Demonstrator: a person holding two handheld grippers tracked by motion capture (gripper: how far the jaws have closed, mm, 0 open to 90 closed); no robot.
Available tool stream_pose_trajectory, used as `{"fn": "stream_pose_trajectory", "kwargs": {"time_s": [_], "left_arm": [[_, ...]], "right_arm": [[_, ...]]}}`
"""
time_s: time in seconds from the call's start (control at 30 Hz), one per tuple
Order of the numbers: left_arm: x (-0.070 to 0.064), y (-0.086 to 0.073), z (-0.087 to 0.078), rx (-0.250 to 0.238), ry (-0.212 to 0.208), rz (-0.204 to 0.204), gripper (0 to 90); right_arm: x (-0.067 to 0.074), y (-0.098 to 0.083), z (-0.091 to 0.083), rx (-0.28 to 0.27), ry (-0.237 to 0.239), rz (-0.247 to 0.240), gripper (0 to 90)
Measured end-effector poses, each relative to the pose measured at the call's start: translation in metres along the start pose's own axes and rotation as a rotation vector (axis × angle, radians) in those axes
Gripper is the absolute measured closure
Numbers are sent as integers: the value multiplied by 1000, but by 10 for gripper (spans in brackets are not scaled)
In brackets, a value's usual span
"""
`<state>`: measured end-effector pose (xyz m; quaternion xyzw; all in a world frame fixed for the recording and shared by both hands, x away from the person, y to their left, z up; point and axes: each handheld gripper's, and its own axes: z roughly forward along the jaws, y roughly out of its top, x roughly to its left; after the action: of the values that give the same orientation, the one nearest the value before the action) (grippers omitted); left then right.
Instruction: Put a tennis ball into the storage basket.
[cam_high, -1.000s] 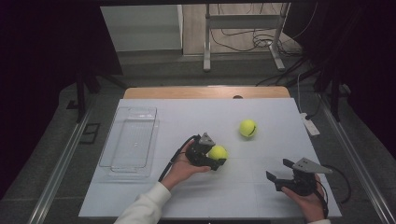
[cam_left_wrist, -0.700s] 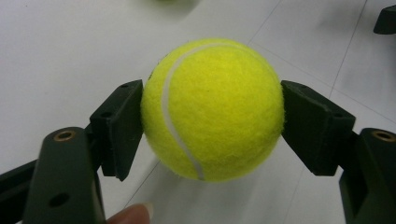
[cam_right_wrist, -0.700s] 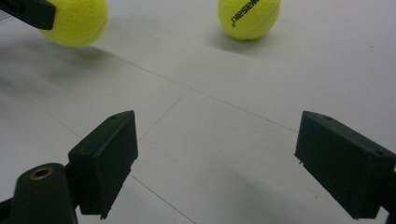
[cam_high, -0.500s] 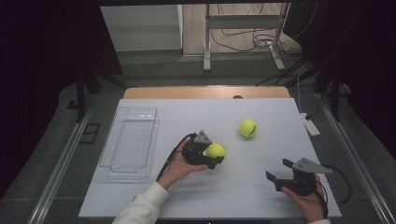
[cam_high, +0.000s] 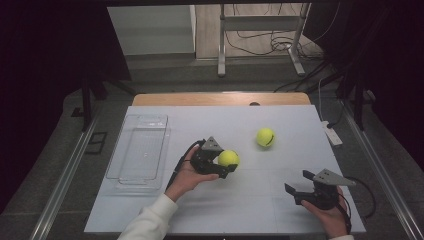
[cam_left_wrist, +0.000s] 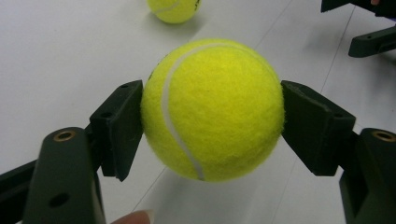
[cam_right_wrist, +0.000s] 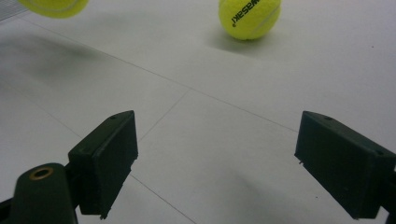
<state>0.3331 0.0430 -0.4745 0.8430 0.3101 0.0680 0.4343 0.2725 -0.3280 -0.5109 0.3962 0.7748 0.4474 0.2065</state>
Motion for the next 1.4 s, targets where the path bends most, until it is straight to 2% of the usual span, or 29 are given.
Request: {"fn": "stream_pose_trajectory", "kwargs": {"time_s": [0.73,1.4], "left_arm": [[0,9,-27,-81,10,19,267],[5,12,-46,-129,42,5,266]], "right_arm": [[0,0,-1,-1,-5,0,130],[0,0,0,1,-8,-2,131]]}}
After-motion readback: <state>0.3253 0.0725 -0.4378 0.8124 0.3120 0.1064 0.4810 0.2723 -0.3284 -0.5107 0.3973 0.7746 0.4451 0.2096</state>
